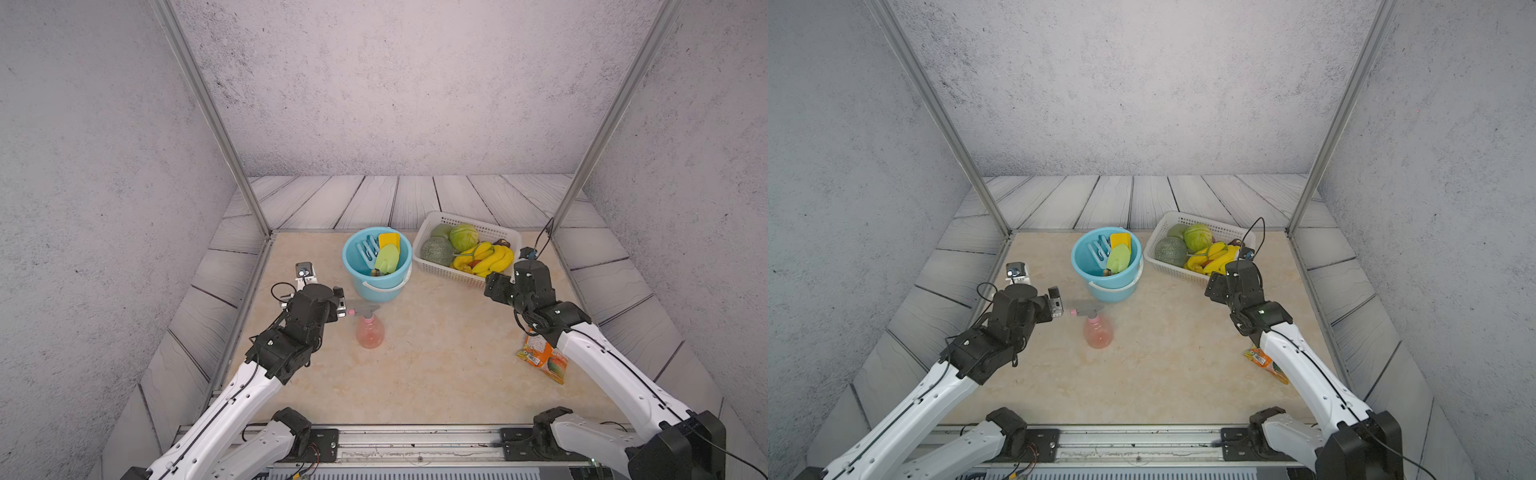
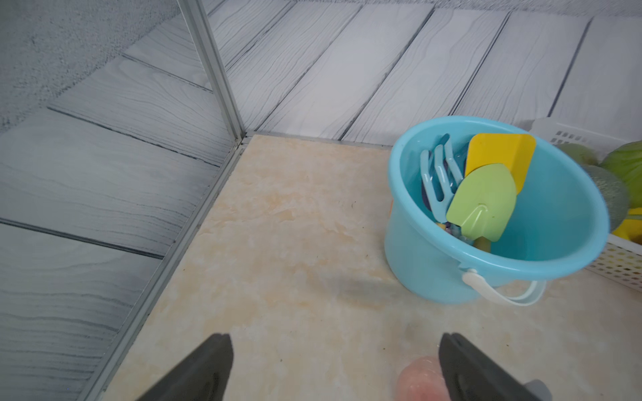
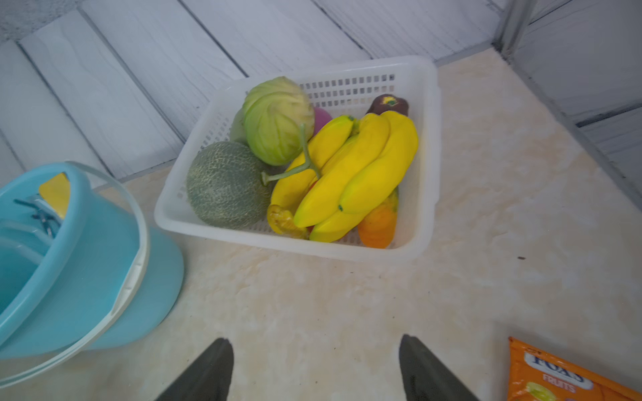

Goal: Organize the gardening tools
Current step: Reset both arms

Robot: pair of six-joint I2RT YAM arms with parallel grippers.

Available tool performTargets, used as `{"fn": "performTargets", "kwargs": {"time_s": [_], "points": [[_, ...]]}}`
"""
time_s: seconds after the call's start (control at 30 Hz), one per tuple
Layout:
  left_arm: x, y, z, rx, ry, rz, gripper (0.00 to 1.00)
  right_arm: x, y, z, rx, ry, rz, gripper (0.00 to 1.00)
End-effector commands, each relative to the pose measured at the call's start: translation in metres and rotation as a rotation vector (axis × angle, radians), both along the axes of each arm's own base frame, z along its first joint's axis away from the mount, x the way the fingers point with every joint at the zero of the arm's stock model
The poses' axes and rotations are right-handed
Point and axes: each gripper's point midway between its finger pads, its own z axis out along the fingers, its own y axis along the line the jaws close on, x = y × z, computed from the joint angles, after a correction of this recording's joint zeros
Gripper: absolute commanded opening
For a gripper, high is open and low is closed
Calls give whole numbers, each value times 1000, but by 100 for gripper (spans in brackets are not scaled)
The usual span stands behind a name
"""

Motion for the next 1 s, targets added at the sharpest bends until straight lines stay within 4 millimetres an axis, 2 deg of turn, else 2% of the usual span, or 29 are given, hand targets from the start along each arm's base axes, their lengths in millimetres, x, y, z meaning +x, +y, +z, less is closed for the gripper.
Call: {"fn": "performTargets", "kwargs": {"time_s": [0.0,0.07,0.13,0.2,0.33,0.43,0.57,0.73,0.8,0.87,0.9,0.97], "points": [[15,5,0,-27,25,-17,99,4,-39,11,-141,-83,-149,80],[26,14,-1,-13,24,8,99,6,-56,8,-225,-121,-218,86],[37,31,-6,58,17,79,99,4,-76,3,-321,-142,-306,95],[49,46,-18,110,11,135,99,7,-88,-7,-447,-150,-340,99],[66,72,-46,154,6,192,99,8,-112,-41,-544,-70,-426,99],[77,84,-75,178,59,211,99,10,-112,-68,-512,-51,-403,99],[93,82,-95,205,54,168,99,19,-105,-91,-498,-105,-350,99],[103,72,-105,201,-44,90,100,32,-95,-90,-545,-149,-250,99],[106,67,-106,230,-55,47,99,32,-99,-89,-529,-191,-245,99],[107,64,-106,239,-115,5,100,31,-110,-97,-474,-227,-267,99],[107,64,-113,223,-96,-6,100,34,-110,-99,-452,-254,-253,99],[108,59,-123,211,-99,-45,100,41,-98,-107,-435,-251,-152,99]]}}
